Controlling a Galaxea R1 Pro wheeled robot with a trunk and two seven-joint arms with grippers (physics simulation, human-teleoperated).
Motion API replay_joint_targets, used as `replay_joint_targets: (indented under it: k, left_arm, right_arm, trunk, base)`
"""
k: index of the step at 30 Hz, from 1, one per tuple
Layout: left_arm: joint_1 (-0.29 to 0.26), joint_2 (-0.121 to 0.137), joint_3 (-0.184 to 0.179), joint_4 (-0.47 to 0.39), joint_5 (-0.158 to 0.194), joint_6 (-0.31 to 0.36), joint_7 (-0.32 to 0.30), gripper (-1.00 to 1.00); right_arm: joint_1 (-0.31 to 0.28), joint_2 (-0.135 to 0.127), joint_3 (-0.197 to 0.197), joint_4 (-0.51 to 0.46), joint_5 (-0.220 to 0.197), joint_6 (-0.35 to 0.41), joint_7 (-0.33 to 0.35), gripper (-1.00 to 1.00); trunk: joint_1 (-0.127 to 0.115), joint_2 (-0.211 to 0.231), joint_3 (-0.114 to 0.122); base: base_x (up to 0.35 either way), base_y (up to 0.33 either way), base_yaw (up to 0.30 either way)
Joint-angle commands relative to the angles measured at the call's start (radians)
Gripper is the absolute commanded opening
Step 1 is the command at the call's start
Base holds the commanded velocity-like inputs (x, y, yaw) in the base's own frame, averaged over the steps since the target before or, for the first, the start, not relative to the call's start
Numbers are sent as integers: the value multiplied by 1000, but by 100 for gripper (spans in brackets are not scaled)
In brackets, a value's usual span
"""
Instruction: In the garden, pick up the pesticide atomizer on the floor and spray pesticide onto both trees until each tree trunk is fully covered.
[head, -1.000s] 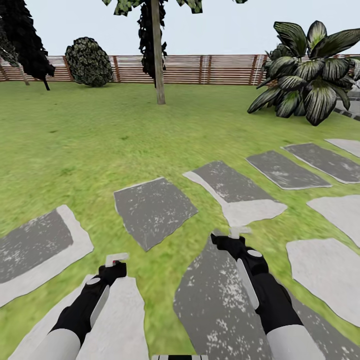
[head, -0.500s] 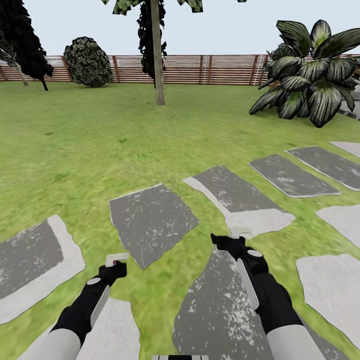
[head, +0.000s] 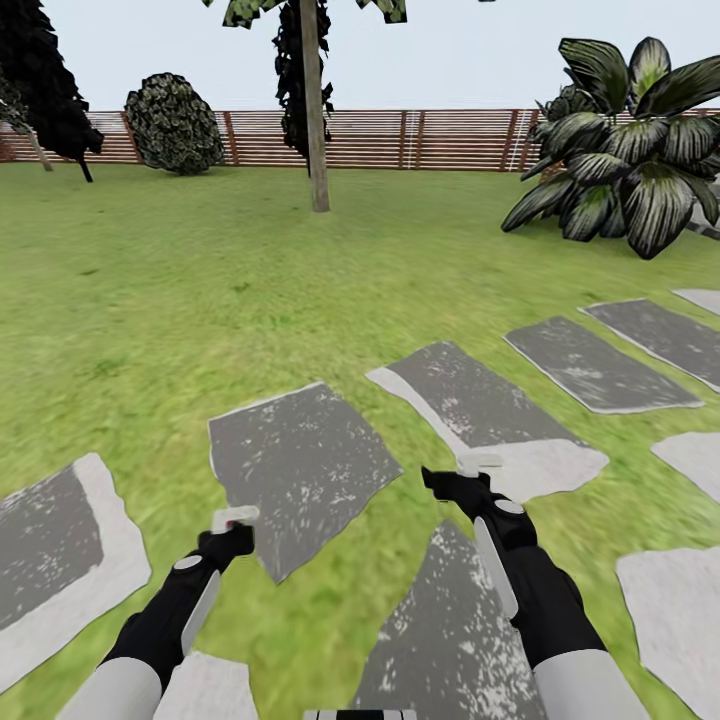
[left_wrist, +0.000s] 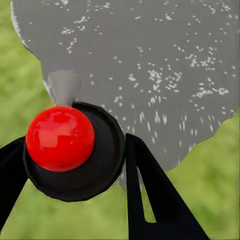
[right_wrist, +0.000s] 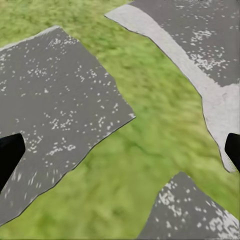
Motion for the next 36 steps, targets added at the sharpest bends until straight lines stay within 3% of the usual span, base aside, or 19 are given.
replay_joint_targets:
  k: [1,36]
  left_arm:
    - [0,0,0,0,0,0,0,-100]
    - [0,1,1,1,-2,0,0,-100]
  right_arm:
    - [0,0,0,0,0,0,0,100]
    - [0,0,0,0,0,0,1,100]
  trunk:
    - [0,0,0]
    - [0,0,0]
  base:
    - [337,0,0]
    - [337,0,0]
